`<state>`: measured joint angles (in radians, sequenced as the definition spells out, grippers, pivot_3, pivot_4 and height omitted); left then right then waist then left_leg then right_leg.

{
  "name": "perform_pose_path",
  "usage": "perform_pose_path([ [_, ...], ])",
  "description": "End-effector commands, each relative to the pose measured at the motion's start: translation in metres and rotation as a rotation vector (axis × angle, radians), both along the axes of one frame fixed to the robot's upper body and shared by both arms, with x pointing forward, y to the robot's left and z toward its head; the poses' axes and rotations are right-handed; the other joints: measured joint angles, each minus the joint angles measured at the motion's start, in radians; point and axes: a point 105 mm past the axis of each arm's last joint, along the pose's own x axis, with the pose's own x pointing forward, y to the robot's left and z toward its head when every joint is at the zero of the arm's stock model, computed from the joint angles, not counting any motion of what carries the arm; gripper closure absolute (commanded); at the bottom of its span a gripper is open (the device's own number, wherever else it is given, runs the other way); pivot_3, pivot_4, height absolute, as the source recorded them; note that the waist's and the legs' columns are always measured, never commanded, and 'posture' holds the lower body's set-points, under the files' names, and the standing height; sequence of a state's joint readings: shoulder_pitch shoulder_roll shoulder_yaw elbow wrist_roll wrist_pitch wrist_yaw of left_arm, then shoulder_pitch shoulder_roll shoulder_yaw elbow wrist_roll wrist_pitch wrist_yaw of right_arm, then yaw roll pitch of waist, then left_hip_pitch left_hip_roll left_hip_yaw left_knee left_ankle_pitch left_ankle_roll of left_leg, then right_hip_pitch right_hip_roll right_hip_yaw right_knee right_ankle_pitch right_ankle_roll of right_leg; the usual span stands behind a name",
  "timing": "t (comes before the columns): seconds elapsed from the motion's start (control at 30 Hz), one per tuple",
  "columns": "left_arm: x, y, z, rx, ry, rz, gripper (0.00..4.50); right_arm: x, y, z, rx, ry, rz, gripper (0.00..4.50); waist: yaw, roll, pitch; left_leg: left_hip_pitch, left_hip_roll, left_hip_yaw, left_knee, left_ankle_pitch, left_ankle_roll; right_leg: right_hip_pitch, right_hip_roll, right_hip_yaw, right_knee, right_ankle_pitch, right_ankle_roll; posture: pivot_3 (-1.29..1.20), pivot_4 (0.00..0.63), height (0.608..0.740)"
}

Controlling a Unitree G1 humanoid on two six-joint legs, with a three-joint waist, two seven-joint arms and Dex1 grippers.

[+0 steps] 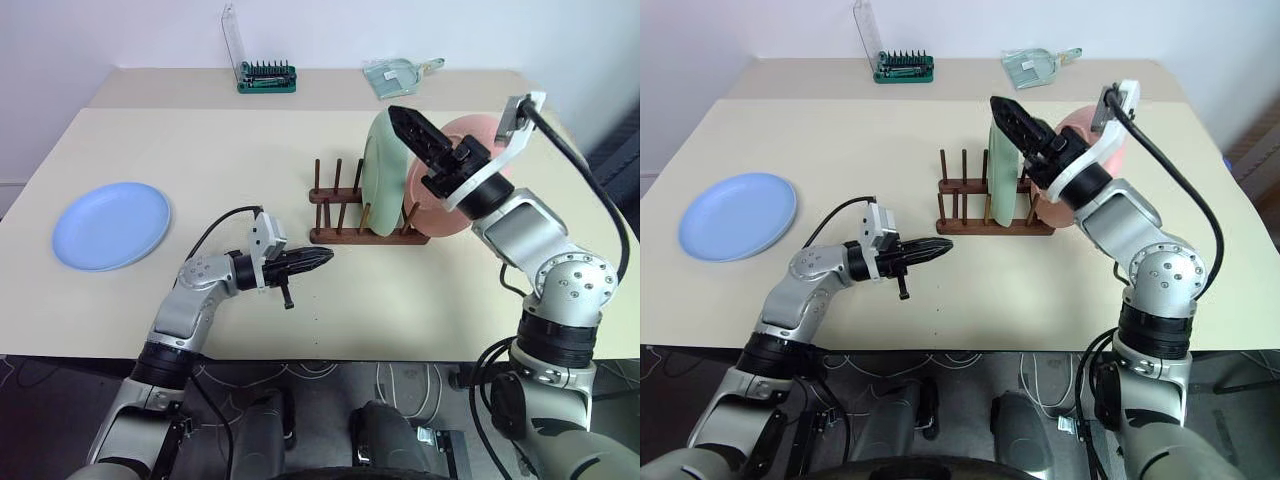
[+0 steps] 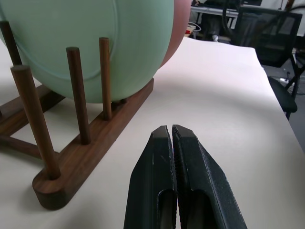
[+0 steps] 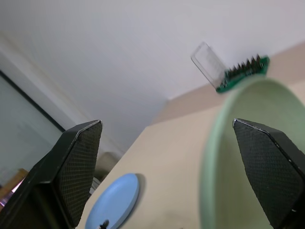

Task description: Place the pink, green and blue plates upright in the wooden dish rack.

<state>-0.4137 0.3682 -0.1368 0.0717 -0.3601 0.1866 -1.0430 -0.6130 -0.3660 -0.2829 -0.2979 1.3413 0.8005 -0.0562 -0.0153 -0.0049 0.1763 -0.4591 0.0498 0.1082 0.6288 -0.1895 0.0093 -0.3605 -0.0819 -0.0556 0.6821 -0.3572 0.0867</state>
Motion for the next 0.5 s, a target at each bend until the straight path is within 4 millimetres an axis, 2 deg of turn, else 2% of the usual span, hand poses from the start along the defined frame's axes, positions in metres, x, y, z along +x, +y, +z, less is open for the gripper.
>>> perform_pose_path([
  [0.03,-0.001,-0.001,0.006,-0.015,-0.031,-0.009,4.41,-0.013,0.001,0.027,-0.043,-0.120,-0.007,0.04,0.000,0.000,0.000,0.000,0.000,0.000,0.000,0.000,0.000,0.000,0.000,0.000,0.000,0.000,0.000,0.00,0.150,0.732],
  [0.2,0.001,0.000,0.008,-0.013,-0.043,0.003,4.41,-0.019,-0.010,0.043,-0.216,-0.246,-0.086,0.04,0.002,0.000,0.000,0.000,0.000,0.000,0.000,0.000,0.000,0.000,0.000,0.000,0.000,0.000,0.000,0.00,0.150,0.732],
  [0.3,0.004,0.006,0.016,-0.043,-0.050,0.040,4.41,-0.020,-0.018,0.049,-0.421,-0.344,-0.158,0.04,0.002,0.000,0.000,-0.001,0.000,0.000,0.000,0.000,0.000,-0.001,0.000,0.000,-0.001,0.000,0.000,0.00,0.150,0.732],
  [0.4,0.012,0.020,0.020,0.012,-0.100,0.148,4.41,-0.027,-0.011,0.051,-0.638,-0.467,-0.141,0.04,-0.001,0.000,0.000,-0.001,0.000,0.000,0.000,0.000,0.000,-0.001,0.000,0.000,-0.001,0.000,0.000,0.00,0.150,0.732],
  [0.43,0.020,0.031,0.022,0.027,-0.108,0.234,3.87,-0.028,-0.004,0.049,-0.706,-0.507,-0.120,0.00,-0.005,0.000,0.000,-0.001,0.000,0.000,0.000,0.000,0.000,-0.002,0.000,0.000,0.000,0.000,0.000,0.00,0.150,0.732],
  [0.5,0.028,0.049,0.040,-0.034,-0.129,0.353,3.16,-0.028,0.010,0.041,-0.830,-0.575,-0.088,0.00,-0.008,0.000,0.000,-0.001,0.001,0.000,-0.001,0.000,0.000,-0.002,0.001,0.001,0.000,0.000,0.000,0.00,0.150,0.732],
])
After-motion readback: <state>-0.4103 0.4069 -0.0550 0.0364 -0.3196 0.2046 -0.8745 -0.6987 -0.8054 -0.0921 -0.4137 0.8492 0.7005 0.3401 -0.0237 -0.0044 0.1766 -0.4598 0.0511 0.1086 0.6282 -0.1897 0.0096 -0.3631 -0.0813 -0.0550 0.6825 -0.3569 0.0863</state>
